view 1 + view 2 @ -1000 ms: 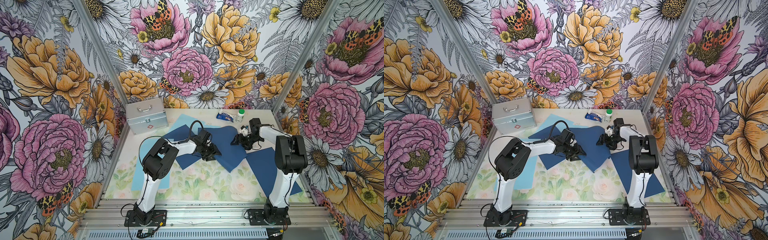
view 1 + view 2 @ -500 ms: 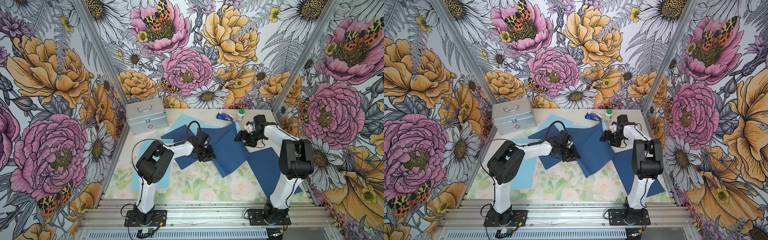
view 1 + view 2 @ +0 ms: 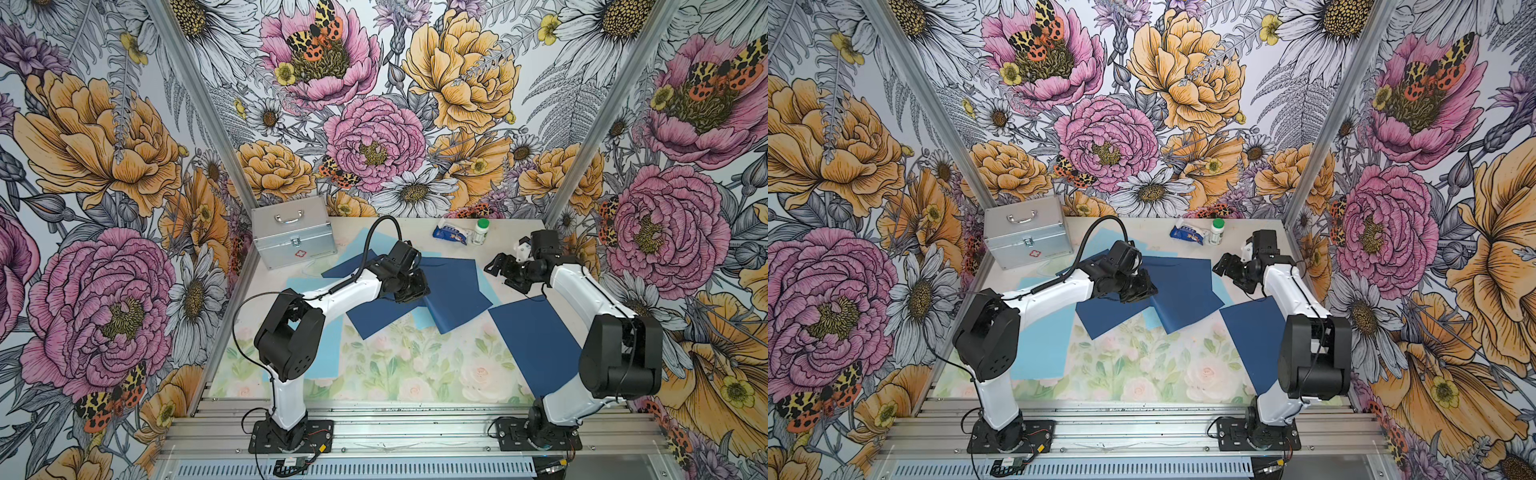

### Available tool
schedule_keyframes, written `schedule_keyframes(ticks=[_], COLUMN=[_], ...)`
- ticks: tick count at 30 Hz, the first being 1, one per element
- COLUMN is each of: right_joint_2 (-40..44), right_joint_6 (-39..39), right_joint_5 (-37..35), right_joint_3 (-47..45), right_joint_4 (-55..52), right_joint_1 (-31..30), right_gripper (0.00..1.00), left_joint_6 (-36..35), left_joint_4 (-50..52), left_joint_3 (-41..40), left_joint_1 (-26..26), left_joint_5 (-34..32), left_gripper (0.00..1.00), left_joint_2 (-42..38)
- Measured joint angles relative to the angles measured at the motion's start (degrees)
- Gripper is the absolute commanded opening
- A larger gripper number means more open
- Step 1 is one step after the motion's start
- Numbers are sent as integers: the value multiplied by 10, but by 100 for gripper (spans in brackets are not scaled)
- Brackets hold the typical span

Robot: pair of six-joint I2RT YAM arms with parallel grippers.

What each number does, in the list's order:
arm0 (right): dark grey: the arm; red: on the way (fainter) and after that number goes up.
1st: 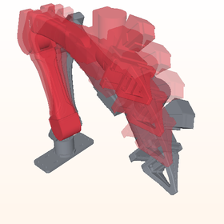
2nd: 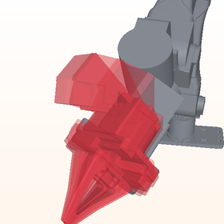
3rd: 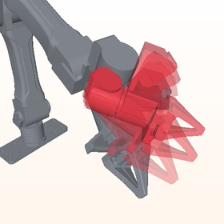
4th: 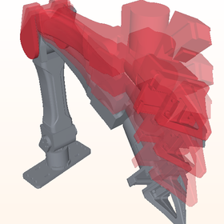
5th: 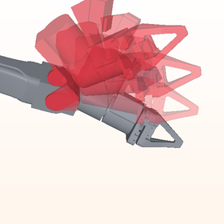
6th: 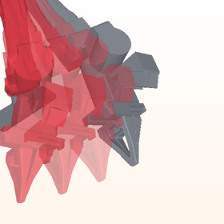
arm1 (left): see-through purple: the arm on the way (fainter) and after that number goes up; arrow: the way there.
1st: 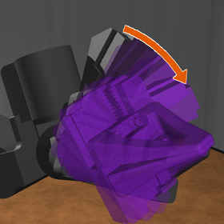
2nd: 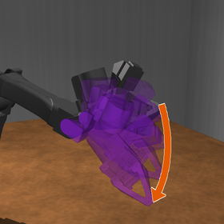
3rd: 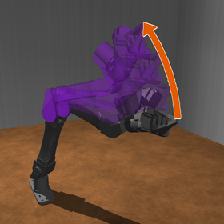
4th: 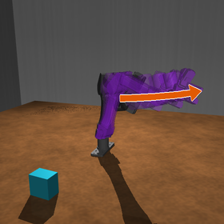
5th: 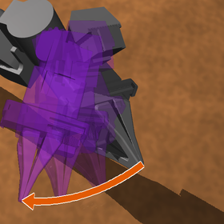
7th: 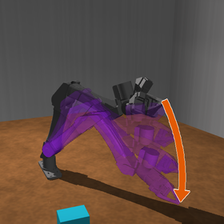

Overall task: Sort the scattered colored papers by color
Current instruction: Pick up the colored paper.

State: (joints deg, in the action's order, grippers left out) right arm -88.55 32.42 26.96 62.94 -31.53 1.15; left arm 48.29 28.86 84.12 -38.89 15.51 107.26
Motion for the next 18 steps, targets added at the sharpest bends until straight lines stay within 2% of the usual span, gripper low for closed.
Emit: schedule_keyframes(ticks=[4, 10, 18], right_joint_2=[53, 121, 103], right_joint_6=[111, 278, 433], right_joint_5=[19, 9, -8], right_joint_3=[-112, -233, -292], right_joint_4=[97, 242, 425], right_joint_1=[-60, -92, -113], right_gripper=[88, 89, 88], left_joint_6=[-23, -39, -44], left_joint_4=[8, 19, 38], left_joint_3=[68, 117, 135], left_joint_1=[12, 24, 24], left_joint_5=[-28, -53, -73], left_gripper=[21, 20, 20], left_joint_2=[16, 46, 58])
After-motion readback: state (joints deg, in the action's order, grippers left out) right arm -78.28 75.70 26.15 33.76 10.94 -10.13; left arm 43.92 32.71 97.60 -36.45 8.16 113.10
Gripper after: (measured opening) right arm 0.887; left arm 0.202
